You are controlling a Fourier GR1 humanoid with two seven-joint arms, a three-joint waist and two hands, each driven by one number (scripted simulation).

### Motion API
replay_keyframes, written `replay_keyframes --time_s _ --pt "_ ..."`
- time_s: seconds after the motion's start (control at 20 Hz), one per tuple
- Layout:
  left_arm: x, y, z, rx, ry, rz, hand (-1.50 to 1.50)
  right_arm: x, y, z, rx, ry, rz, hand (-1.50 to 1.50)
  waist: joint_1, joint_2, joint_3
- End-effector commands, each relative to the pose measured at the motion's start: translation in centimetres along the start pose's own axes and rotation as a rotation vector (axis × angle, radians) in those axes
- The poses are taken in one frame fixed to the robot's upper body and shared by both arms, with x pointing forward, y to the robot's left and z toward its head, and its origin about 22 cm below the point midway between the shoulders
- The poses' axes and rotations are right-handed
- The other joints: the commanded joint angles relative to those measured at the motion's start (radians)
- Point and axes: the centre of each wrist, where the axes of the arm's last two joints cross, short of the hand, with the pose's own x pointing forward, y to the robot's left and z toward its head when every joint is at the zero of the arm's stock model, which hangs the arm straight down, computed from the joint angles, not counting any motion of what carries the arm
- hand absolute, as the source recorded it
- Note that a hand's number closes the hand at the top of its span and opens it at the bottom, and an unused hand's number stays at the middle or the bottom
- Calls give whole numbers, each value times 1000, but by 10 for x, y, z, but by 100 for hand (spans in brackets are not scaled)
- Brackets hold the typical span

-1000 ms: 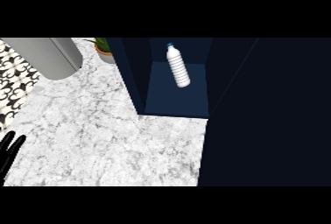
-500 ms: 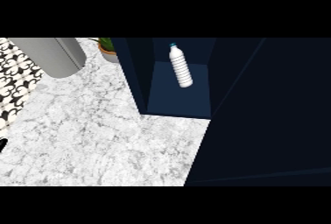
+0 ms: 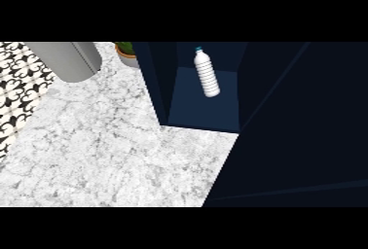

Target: Pick up the bottled water, place it into the cabinet and close the cabinet

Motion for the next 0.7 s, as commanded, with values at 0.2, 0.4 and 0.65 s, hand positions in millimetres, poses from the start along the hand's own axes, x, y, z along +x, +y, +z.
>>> replay_keyframes --time_s 0.2,0.4,0.65 --pt "8 13 5 -16 -10 8 -150 18 18 -52 -9 -46 -36 150 16 16 3" --pt "15 19 -1 -42 -22 2 -150 8 16 -79 117 68 -77 150 33 32 7" --pt "21 34 7 -35 -33 7 -150 21 7 -110 307 79 -63 150 33 32 12"
